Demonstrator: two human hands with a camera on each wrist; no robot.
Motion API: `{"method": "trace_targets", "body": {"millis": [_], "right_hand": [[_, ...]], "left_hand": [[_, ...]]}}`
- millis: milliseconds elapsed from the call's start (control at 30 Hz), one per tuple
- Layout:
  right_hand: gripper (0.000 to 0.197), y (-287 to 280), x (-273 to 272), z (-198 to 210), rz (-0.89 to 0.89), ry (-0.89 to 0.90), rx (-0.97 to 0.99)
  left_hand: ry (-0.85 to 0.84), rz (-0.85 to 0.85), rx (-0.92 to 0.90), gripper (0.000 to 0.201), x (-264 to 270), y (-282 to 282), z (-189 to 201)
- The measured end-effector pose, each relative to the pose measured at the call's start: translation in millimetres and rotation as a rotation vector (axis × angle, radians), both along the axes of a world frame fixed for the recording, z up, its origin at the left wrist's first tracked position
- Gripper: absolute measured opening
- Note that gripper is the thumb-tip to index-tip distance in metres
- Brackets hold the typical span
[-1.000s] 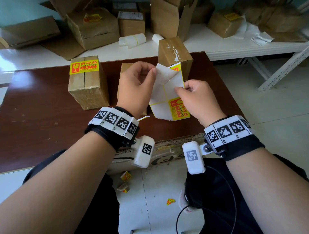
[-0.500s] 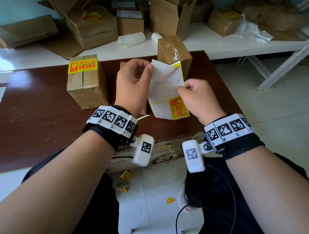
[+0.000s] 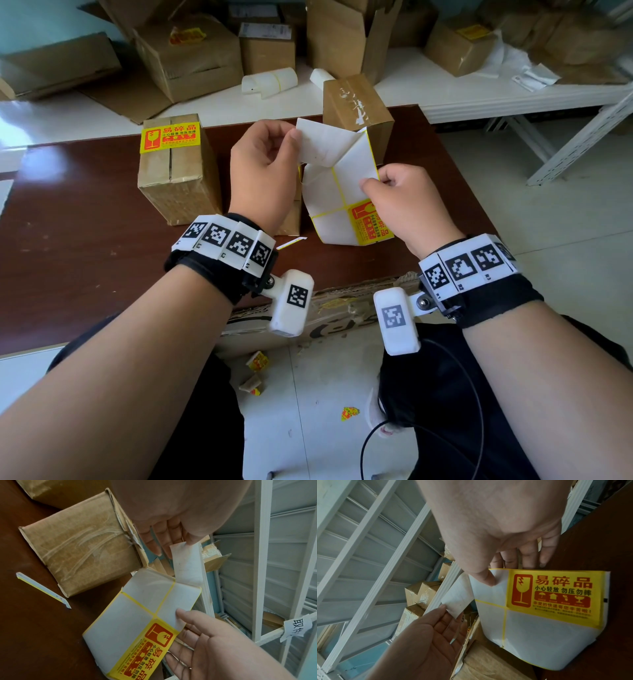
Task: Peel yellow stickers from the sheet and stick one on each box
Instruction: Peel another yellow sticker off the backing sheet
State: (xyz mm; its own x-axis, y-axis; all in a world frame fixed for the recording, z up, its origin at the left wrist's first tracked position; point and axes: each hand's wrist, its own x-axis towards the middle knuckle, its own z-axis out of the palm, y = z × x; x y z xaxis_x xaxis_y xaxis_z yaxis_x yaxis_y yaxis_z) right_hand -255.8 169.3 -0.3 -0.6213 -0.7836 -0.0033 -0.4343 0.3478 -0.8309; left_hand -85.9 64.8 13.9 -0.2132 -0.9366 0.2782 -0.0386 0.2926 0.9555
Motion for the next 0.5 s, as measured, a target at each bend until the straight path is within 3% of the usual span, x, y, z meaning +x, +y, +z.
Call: {"method": "trace_targets", "body": {"millis": [500], "right_hand": [[0.037,-1.9,-1.2,-3.6,0.004,-0.004,-0.015]], "left_hand": [[0.039,0.04,0.079,0.01,1.4,-7.0,-1.0]]}}
